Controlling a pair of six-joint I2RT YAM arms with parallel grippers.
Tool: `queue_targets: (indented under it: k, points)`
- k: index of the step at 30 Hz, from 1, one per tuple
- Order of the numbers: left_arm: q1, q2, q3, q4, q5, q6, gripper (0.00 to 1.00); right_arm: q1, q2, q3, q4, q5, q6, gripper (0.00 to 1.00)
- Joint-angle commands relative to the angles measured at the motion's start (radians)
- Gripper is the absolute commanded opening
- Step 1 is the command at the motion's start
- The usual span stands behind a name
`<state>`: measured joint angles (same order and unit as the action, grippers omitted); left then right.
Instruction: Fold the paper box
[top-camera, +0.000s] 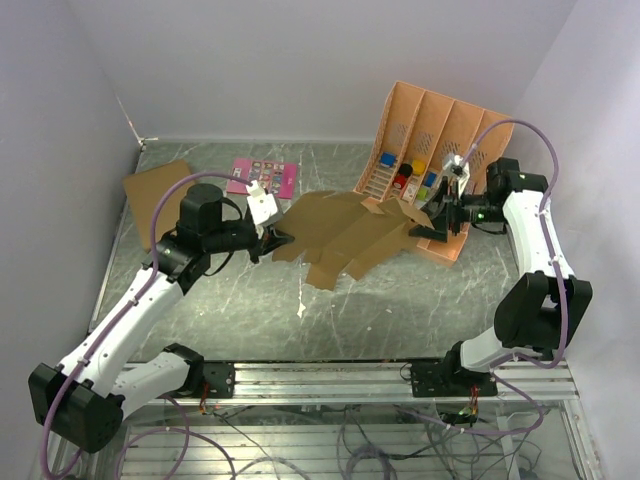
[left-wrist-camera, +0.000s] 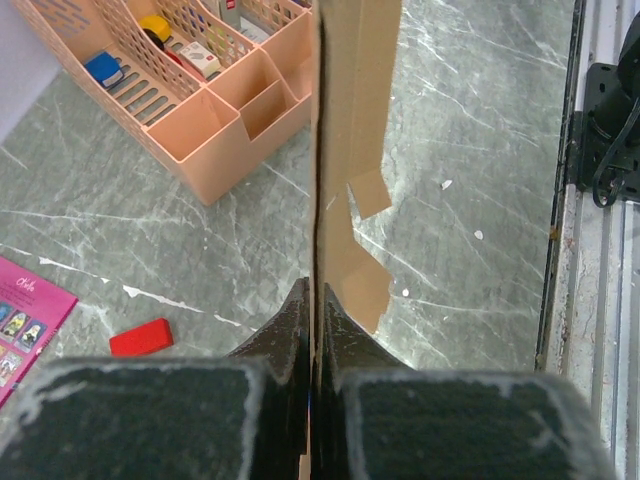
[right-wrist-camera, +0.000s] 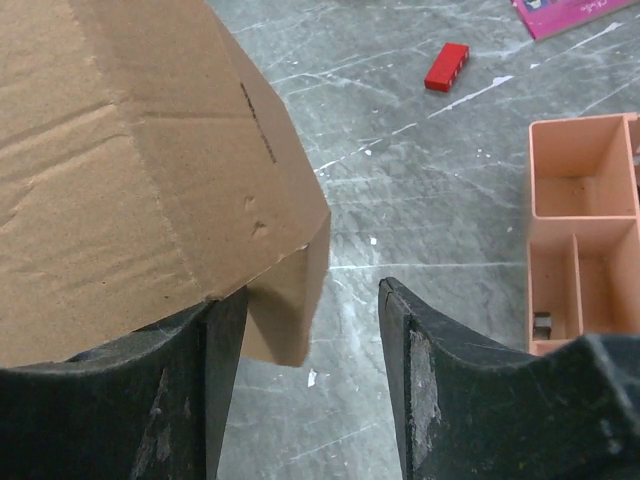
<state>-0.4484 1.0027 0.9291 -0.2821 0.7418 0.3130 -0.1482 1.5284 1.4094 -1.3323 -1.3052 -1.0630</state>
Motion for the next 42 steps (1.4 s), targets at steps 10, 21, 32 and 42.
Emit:
queue_targets:
  k: [10, 21, 32, 42]
  points:
    - [0.01, -0.012, 0.035, 0.09, 0.071, -0.034, 0.07, 0.015, 0.048, -0.026, -0.044, -0.07, -0.074, 0.43]
    - [0.01, -0.007, 0.034, 0.09, 0.085, -0.035, 0.07, 0.02, 0.031, -0.025, -0.045, -0.114, -0.101, 0.33]
    - [0.012, 0.0, 0.035, 0.09, 0.07, -0.029, 0.07, 0.034, 0.001, -0.047, -0.046, -0.138, -0.081, 0.46]
    - [0.09, 0.002, 0.01, 0.08, 0.105, -0.002, 0.07, -0.013, -0.082, 0.008, -0.045, 0.032, -0.016, 0.76]
